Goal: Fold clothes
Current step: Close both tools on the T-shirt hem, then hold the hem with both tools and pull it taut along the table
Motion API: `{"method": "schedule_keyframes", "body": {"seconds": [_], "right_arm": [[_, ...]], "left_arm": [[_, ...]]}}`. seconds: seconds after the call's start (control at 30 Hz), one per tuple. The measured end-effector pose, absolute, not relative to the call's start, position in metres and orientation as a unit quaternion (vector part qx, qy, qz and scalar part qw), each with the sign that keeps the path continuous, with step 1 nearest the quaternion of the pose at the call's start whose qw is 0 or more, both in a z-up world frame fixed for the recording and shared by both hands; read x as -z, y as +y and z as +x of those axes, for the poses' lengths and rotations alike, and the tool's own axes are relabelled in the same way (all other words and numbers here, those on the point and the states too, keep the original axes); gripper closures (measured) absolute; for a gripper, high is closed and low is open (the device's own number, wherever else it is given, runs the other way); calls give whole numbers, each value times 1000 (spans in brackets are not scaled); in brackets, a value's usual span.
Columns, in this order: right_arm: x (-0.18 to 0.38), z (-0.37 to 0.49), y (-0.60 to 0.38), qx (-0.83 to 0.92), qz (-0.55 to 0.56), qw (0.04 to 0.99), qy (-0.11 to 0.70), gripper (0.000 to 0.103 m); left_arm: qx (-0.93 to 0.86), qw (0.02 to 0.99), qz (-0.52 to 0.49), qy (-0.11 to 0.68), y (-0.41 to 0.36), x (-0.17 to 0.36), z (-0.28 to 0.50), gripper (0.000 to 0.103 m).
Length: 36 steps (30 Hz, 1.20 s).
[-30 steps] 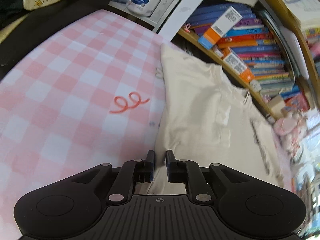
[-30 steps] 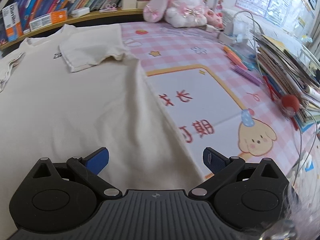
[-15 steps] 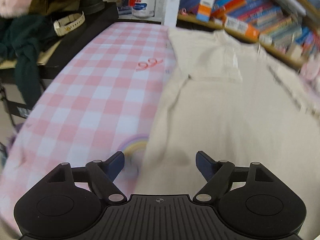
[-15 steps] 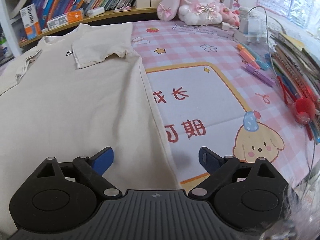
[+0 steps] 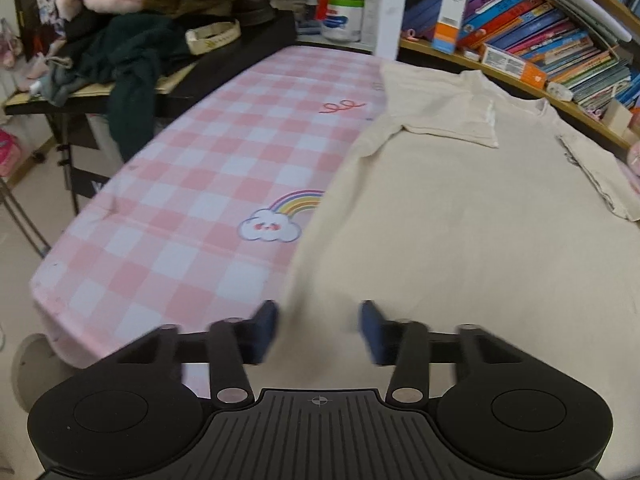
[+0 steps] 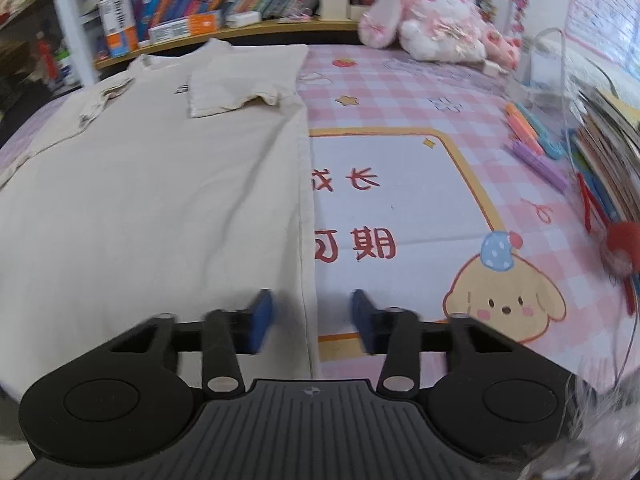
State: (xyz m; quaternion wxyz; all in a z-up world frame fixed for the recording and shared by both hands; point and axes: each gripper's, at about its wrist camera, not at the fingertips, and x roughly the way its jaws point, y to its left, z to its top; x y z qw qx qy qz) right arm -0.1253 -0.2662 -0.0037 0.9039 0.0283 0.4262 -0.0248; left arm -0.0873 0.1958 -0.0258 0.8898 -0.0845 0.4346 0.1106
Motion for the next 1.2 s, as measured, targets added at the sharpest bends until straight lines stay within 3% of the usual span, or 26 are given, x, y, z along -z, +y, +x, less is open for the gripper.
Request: {"method": "schedule_keyframes", "body": {"seconds": [0.03, 0.07, 0.13, 0.33, 0.93, 1.2], "right_arm": [[4, -126, -268, 19, 27, 905, 424, 97], [4, -126, -269, 14, 27, 906, 422, 97], [5, -126, -272, 5, 27, 908, 418, 98], [4, -126, -280, 9, 32, 908, 417, 99], [-19, -171, -297, 11, 99, 909, 404, 85], [-16, -206, -315, 19, 128, 888, 442, 79]], "left_arm": [[-118, 888, -95, 434, 198, 25, -89, 82], [-126, 886, -109, 433, 201, 25, -91, 91], [-134, 882, -135, 432, 204, 25, -95, 99], [-123, 884, -119, 436, 192, 25, -104, 100], [-93, 917, -100, 375, 187, 3, -153, 89], [-79, 906, -119, 398, 205, 6, -172, 68]]}}
